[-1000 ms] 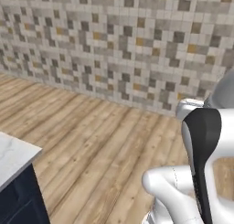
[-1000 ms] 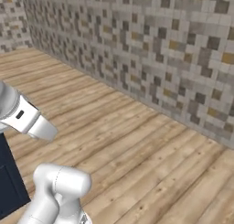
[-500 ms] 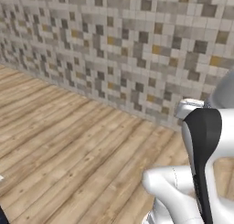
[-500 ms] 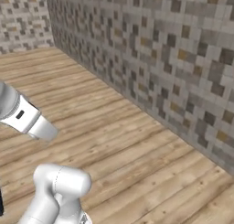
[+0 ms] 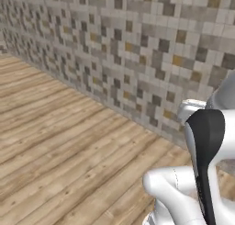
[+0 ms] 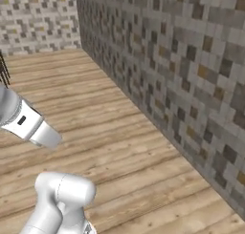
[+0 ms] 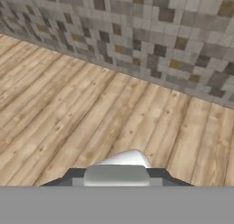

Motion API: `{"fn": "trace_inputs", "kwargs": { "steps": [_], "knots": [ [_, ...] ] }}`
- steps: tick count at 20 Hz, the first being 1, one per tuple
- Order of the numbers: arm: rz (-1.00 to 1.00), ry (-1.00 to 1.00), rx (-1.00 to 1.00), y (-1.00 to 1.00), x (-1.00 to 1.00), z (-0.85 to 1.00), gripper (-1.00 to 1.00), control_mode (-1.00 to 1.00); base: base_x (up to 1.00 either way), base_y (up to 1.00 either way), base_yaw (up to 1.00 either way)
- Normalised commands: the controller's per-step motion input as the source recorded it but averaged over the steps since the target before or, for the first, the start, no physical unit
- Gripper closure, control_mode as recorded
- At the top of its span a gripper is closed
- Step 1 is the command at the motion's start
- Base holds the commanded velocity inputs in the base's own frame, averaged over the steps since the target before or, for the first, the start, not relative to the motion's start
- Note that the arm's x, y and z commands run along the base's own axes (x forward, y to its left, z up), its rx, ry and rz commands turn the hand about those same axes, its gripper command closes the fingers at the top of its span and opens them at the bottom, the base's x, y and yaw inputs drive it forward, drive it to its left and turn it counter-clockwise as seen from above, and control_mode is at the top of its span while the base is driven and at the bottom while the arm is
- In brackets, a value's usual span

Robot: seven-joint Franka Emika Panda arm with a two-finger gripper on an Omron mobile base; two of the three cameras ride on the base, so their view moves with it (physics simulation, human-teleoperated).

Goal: Pick up the marshmallow and place it in the cup of hot chocolate on the dining counter.

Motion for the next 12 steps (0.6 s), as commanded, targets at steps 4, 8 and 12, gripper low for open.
{"fn": "trace_inputs", "kwargs": {
  "steps": [4,8,12],
  "knots": [
    [0.0,0.0,0.0,0.0,0.0,0.0,1.0,1.0,1.0,-0.19,0.5],
    [0.0,0.0,0.0,0.0,0.0,0.0,1.0,1.0,1.0,-0.11,0.66],
    [0.0,0.0,0.0,0.0,0.0,0.0,1.0,1.0,1.0,-0.12,0.82]
  ]
}}
